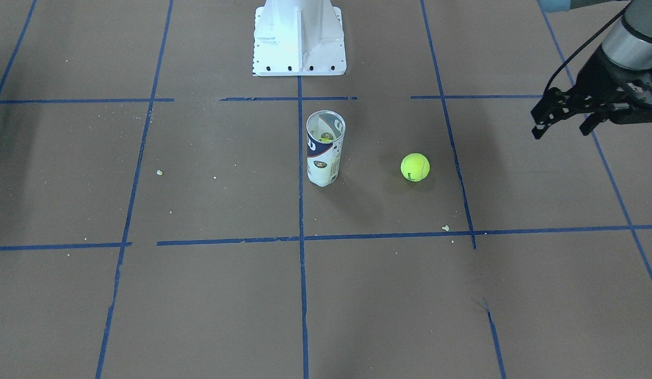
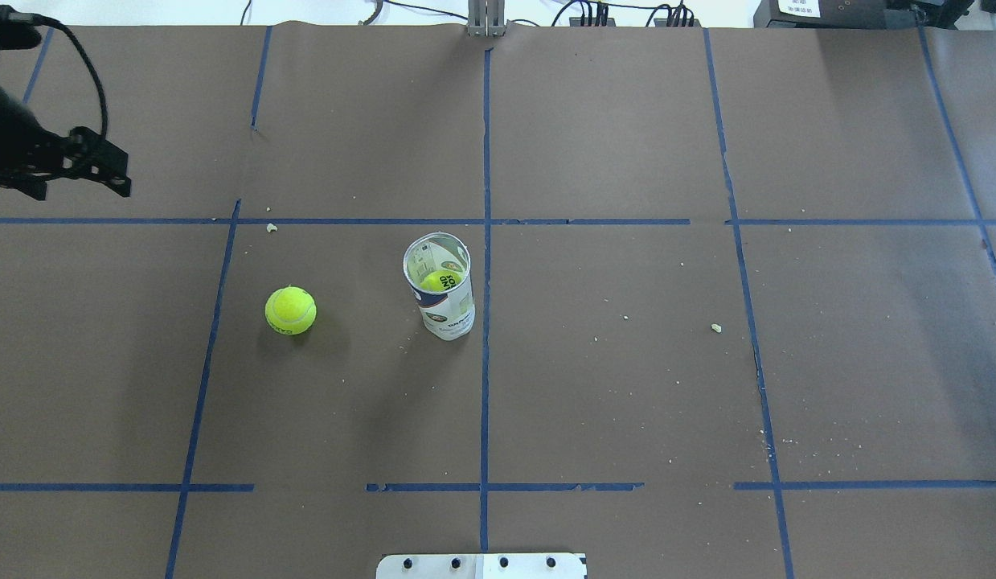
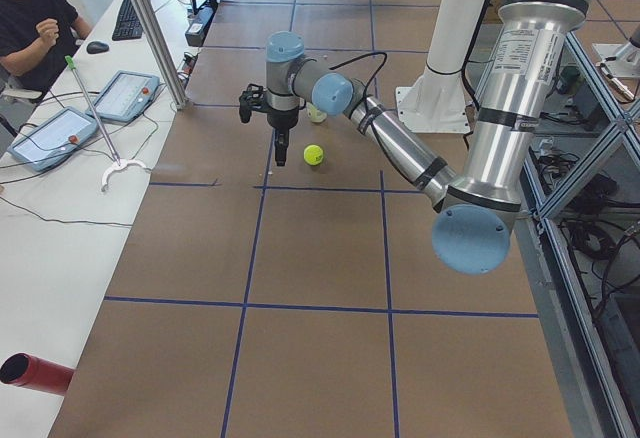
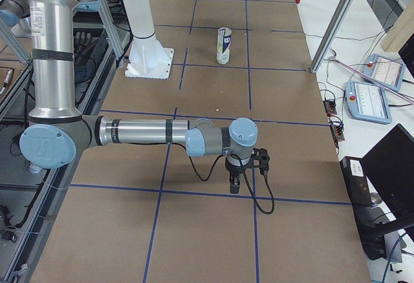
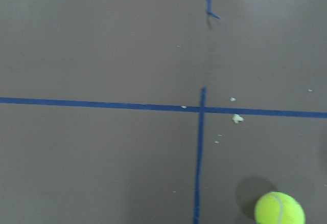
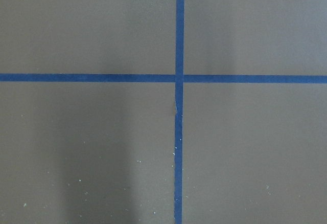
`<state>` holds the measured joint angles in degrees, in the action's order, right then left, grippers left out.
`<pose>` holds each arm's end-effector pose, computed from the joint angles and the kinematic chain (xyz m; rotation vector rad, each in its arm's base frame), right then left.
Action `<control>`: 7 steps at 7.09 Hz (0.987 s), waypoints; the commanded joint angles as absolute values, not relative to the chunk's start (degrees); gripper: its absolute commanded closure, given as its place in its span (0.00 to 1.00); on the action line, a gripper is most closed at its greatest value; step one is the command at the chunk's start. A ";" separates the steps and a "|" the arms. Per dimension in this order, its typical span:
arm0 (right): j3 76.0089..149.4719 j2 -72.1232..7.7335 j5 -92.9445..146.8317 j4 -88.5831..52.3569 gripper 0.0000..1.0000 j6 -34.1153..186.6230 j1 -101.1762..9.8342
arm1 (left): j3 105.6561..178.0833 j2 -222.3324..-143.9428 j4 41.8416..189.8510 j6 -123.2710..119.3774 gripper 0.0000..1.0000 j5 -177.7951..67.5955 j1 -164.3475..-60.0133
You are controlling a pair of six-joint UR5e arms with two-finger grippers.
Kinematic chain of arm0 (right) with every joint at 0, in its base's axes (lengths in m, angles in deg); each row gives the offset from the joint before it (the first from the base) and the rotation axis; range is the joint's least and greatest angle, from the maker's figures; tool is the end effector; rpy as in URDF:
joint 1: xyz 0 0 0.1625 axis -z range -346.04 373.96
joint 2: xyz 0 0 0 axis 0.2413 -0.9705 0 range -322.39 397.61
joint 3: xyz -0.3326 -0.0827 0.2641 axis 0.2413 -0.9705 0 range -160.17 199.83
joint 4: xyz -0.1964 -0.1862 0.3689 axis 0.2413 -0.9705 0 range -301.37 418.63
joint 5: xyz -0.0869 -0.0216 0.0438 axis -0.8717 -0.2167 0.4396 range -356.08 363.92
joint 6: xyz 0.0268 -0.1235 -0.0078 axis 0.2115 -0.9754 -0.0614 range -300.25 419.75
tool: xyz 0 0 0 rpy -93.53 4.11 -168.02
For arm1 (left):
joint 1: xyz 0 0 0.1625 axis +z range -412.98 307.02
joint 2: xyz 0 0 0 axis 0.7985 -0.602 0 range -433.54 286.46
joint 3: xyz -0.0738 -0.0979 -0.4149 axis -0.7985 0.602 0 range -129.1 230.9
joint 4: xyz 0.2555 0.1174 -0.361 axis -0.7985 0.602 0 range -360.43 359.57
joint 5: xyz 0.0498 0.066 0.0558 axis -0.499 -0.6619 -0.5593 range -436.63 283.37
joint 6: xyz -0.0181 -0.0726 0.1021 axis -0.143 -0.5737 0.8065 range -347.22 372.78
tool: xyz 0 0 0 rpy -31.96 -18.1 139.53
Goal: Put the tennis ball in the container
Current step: 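Lower the left gripper over the tennis ball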
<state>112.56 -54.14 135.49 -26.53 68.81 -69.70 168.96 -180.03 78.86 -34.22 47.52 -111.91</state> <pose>-0.0098 -0.5353 0.6717 -0.0010 -0.7313 0.0085 0.2439 -0.5255 0.3017 0.0804 0.8092 -0.0865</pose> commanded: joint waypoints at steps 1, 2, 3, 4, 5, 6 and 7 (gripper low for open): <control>112.56 -54.15 135.49 -26.53 0.00 68.81 -69.71 | 163.35 -187.86 79.28 -42.48 0.00 47.29 -104.25; 112.56 -54.15 135.49 -26.53 0.00 68.81 -69.71 | 161.49 -188.76 81.02 -44.07 0.00 46.77 -101.79; 112.56 -54.15 135.49 -26.53 0.00 68.81 -69.62 | 157.73 -188.68 87.92 -47.56 0.00 45.81 -99.94; 112.56 -54.15 135.49 -26.53 0.00 68.81 -69.71 | 153.95 -188.07 95.38 -51.08 0.00 45.62 -98.61; 112.56 -54.15 135.49 -26.53 0.00 68.81 -69.71 | 152.60 -187.89 96.50 -51.29 0.00 43.71 -97.29; 112.56 -54.15 135.49 -26.53 0.00 68.81 -69.71 | 151.72 -187.80 96.51 -51.38 0.00 41.78 -95.45; 112.56 -54.15 135.49 -26.53 0.00 68.81 -69.71 | 150.41 -187.89 96.60 -51.72 0.00 41.67 -94.57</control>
